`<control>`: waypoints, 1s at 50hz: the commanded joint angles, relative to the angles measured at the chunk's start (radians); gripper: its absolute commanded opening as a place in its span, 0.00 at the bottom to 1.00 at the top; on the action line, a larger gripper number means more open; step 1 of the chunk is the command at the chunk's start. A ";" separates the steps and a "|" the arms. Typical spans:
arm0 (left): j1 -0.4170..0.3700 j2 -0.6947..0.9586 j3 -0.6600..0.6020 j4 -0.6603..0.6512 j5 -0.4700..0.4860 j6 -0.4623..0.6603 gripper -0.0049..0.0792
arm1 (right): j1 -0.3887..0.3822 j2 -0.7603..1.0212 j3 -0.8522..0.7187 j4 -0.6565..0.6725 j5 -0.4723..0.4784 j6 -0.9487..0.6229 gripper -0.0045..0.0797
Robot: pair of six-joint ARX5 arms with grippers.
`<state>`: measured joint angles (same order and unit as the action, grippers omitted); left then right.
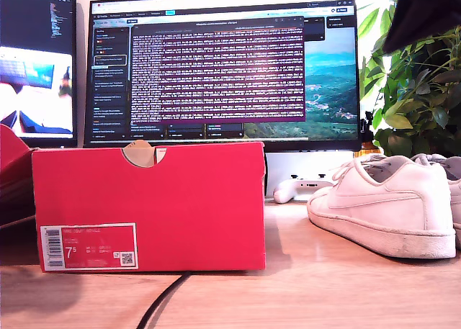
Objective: Pack the white shoes by picking the first shoe and placing it inside the red shoebox, left side, then picking and rotating the second shoe and placing it in the shoebox
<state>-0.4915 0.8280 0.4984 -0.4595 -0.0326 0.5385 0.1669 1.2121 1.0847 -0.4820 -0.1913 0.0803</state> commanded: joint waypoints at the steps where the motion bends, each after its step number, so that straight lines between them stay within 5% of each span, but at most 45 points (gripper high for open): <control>1: -0.006 0.035 0.000 0.035 -0.004 -0.066 0.04 | 0.010 0.001 0.017 -0.004 0.027 -0.002 0.04; 14: -0.006 0.156 0.000 0.108 -0.006 -0.346 0.04 | 0.011 0.010 0.017 -0.061 0.053 -0.003 0.04; 21: -0.006 0.174 0.000 0.166 -0.005 -0.452 0.04 | 0.023 0.048 0.017 -0.091 0.053 -0.032 0.13; 32: -0.006 0.174 0.000 0.195 -0.002 -0.480 0.04 | 0.054 0.163 0.017 -0.163 0.052 -0.050 0.40; 50: -0.006 0.174 0.000 0.195 -0.002 -0.480 0.04 | 0.121 0.295 0.017 -0.275 0.054 0.026 0.51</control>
<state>-0.4915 0.9974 0.4984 -0.2802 -0.0353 0.0620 0.2832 1.4780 1.0966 -0.7467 -0.1402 0.0929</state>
